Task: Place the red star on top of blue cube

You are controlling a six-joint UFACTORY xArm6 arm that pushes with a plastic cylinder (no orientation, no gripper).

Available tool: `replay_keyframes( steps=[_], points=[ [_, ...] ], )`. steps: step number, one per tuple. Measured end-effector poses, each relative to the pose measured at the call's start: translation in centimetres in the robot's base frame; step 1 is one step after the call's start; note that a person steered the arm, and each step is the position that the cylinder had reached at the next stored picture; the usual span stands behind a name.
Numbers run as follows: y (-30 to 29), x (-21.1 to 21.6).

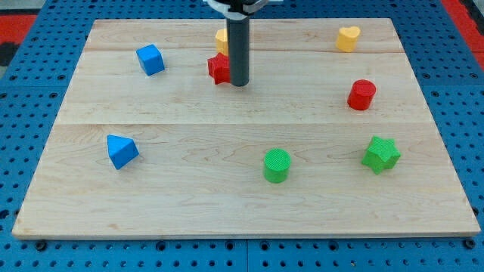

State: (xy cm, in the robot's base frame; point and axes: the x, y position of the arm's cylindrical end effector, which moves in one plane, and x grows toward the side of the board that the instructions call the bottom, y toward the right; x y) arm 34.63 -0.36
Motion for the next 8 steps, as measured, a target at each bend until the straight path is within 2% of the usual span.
replay_keyframes(
  steps=[1,2,3,4,5,6,8],
  points=[
    [-0.5,-1.6],
    [-7.3,-3.7],
    [-10.5,-2.6],
    [-10.7,0.7],
    [-13.7,-3.9],
    [-14.8,-6.1],
    [-7.9,-6.1]
  ],
)
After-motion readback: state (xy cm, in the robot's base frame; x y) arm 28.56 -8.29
